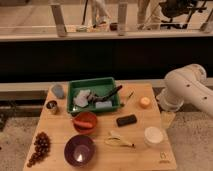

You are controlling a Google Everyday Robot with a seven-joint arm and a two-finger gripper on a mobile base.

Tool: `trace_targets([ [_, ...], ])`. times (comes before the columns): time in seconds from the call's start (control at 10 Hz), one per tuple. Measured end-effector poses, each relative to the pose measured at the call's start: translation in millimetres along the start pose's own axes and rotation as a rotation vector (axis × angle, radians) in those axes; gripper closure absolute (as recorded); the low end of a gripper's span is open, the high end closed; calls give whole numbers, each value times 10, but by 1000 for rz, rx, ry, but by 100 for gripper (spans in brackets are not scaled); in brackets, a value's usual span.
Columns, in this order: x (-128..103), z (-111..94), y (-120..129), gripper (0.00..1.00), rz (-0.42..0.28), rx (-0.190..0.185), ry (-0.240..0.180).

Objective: Place banana in purple bowl

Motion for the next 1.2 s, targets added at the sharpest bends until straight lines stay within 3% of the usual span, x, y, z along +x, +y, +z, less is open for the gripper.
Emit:
trace_targets([
  [0.5,-17,4,28,20,-10,-1,1],
  [0.8,-283,15,187,20,-77,5,-7],
  [1.0,-284,18,237,20,-101,7,-8],
  [1.2,-439,20,311,20,-137,5,-18],
])
